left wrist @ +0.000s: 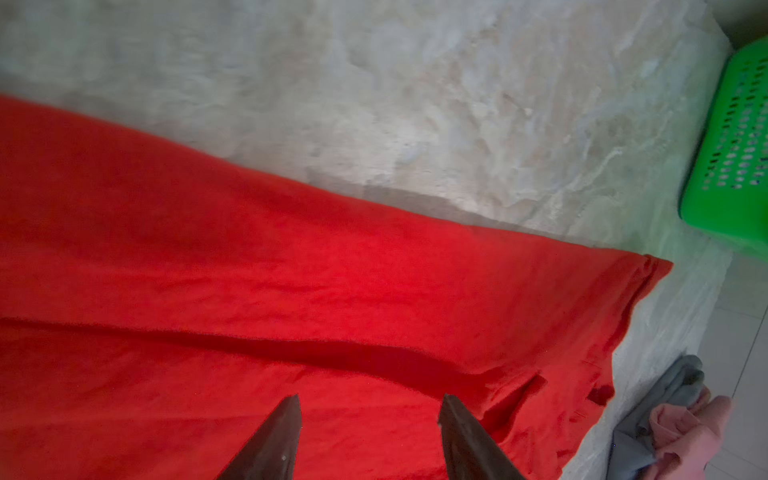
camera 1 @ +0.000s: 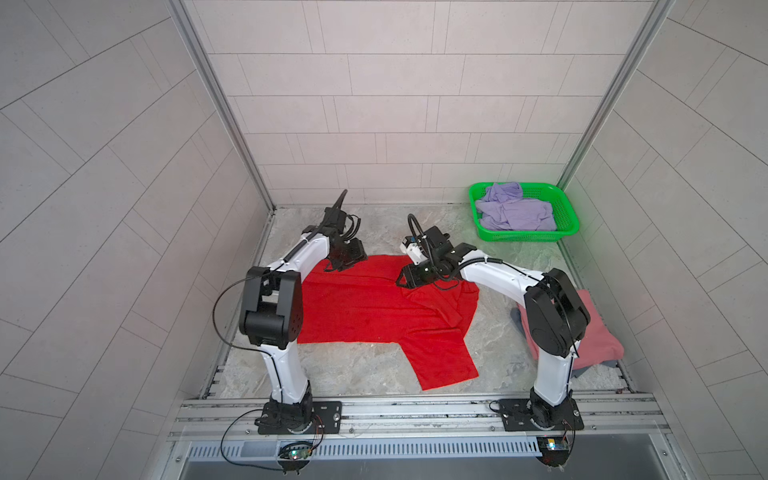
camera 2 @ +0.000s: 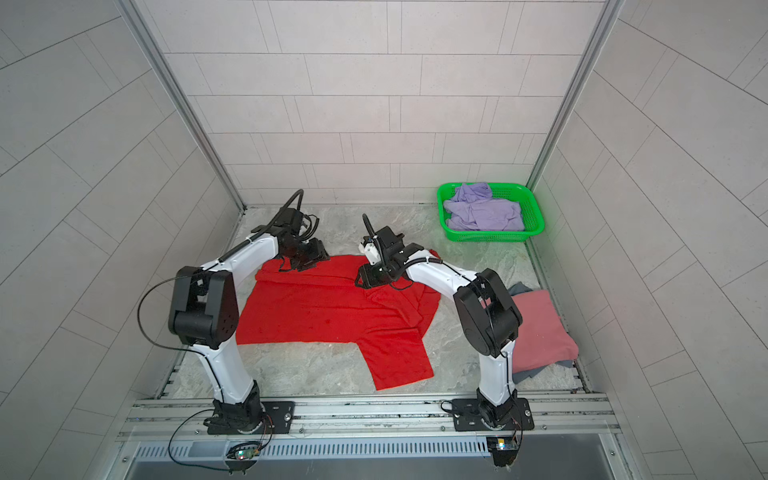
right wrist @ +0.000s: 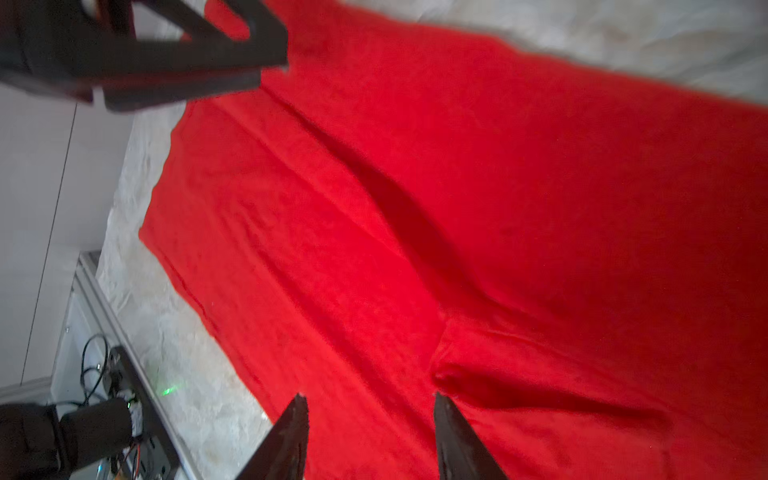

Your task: Fold and stack the t-shirts

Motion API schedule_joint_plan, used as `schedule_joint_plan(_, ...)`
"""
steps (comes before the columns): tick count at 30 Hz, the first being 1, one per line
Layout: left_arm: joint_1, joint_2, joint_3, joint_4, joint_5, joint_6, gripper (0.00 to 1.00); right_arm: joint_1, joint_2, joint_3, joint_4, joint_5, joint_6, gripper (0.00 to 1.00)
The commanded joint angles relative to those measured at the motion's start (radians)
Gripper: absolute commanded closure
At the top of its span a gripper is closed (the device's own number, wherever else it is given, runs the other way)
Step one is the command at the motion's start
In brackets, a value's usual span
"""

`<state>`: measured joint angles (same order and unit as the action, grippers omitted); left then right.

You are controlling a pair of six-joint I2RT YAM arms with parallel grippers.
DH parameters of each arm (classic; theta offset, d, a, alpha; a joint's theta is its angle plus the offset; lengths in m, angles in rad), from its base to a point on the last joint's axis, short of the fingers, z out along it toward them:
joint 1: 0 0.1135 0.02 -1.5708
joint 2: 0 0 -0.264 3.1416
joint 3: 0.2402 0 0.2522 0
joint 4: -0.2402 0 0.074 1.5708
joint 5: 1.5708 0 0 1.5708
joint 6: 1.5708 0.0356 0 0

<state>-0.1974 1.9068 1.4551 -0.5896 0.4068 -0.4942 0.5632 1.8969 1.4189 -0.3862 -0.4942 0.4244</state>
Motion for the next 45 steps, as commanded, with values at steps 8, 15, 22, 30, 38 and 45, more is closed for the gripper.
schedule_joint_plan(8,-0.162,0.142,0.098,-0.019,0.024,-0.002,0.4,-0.157,0.097,-0.013,0.044,0.08,0.133,0.5)
schedule_joint_plan(15,-0.2,0.138,0.065,-0.09,0.022,0.047,0.41,-0.201,0.154,-0.003,0.034,0.091,0.145,0.51)
schedule_joint_plan(22,-0.204,0.044,-0.096,-0.131,0.042,0.063,0.41,-0.224,0.183,0.008,0.03,0.103,0.136,0.51)
schedule_joint_plan(30,-0.193,-0.085,-0.136,-0.168,-0.002,0.075,0.41,-0.241,0.166,0.008,0.033,0.091,0.126,0.51)
schedule_joint_plan(38,-0.051,-0.121,-0.072,-0.132,-0.047,0.027,0.41,-0.231,0.071,-0.038,0.037,0.089,0.135,0.51)
schedule_joint_plan(45,-0.016,0.027,0.023,-0.111,-0.129,0.028,0.41,-0.229,0.078,-0.057,0.059,0.079,0.155,0.51)
